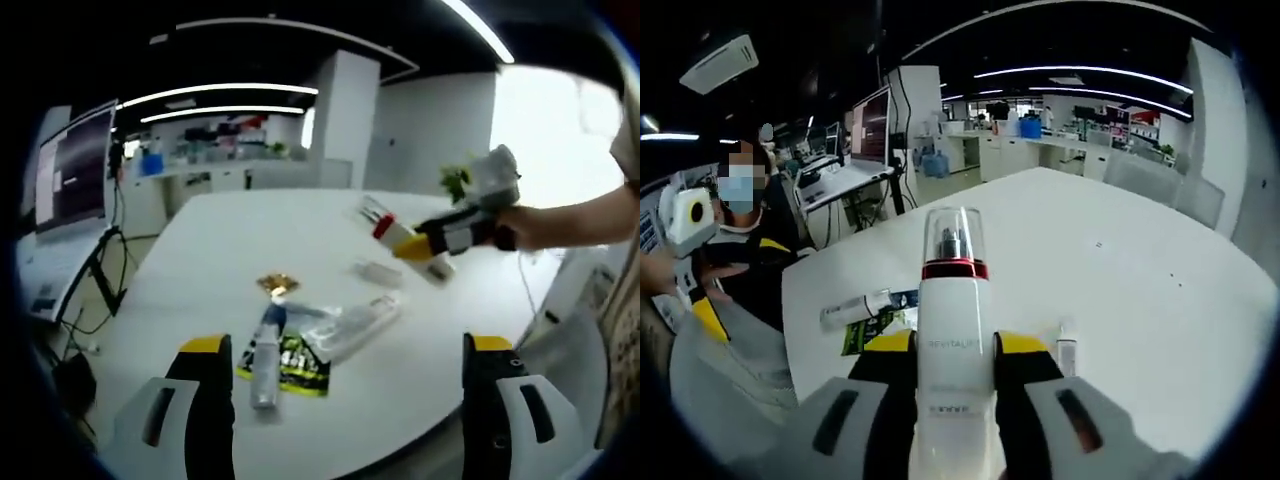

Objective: Arrange the skincare products in the storage area until every visible bottle or jar stands upright without overlapping.

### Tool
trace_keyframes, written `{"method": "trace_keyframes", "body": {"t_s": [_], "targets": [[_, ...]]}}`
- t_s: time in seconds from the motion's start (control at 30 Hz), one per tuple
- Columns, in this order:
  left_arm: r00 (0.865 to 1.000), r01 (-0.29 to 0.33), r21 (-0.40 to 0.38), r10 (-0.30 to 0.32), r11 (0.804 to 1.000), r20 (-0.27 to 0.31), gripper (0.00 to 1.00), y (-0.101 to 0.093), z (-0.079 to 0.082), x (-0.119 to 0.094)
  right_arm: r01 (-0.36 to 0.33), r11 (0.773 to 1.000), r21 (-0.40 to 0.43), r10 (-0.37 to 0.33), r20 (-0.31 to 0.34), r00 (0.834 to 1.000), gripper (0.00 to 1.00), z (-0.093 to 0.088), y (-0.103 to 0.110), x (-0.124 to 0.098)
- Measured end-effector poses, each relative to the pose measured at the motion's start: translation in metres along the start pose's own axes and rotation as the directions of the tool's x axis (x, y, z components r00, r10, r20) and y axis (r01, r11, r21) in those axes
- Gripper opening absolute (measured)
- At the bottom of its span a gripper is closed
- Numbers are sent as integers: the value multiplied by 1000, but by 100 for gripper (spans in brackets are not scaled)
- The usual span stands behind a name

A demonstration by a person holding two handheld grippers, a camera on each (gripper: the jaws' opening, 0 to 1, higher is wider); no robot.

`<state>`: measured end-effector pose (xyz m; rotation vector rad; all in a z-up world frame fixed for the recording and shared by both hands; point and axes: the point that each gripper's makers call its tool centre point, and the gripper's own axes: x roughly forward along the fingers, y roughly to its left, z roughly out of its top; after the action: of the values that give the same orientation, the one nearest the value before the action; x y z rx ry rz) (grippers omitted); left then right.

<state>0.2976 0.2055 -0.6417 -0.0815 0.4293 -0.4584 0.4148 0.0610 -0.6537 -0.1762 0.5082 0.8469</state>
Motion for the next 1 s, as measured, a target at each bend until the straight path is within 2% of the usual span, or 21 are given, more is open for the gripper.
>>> {"method": "trace_keyframes", "body": {"t_s": [0.13, 0.4, 0.57, 0.8, 1.0], "targets": [[1000, -4, -20, 4, 1000, 7, 92, 0, 3, 0, 6, 1000, 22, -7, 29, 1000, 28, 1, 9, -8], [1000, 4, -34, -4, 999, 9, 92, -7, 5, 0, 14, 1000, 8, -15, 67, 998, 28, 4, 26, -21], [1000, 20, -49, -19, 999, 20, 92, -12, 13, 0, 14, 1000, -3, -14, 100, 995, 28, 10, 35, -28], [994, 75, -100, -68, 992, 80, 91, -29, 41, 0, 9, 1000, -7, -8, 146, 989, 28, 19, 51, -39], [988, 118, -97, -106, 988, 115, 91, -45, 59, 3, -6, 1000, -13, 8, 180, 984, 28, 26, 66, -44]]}}
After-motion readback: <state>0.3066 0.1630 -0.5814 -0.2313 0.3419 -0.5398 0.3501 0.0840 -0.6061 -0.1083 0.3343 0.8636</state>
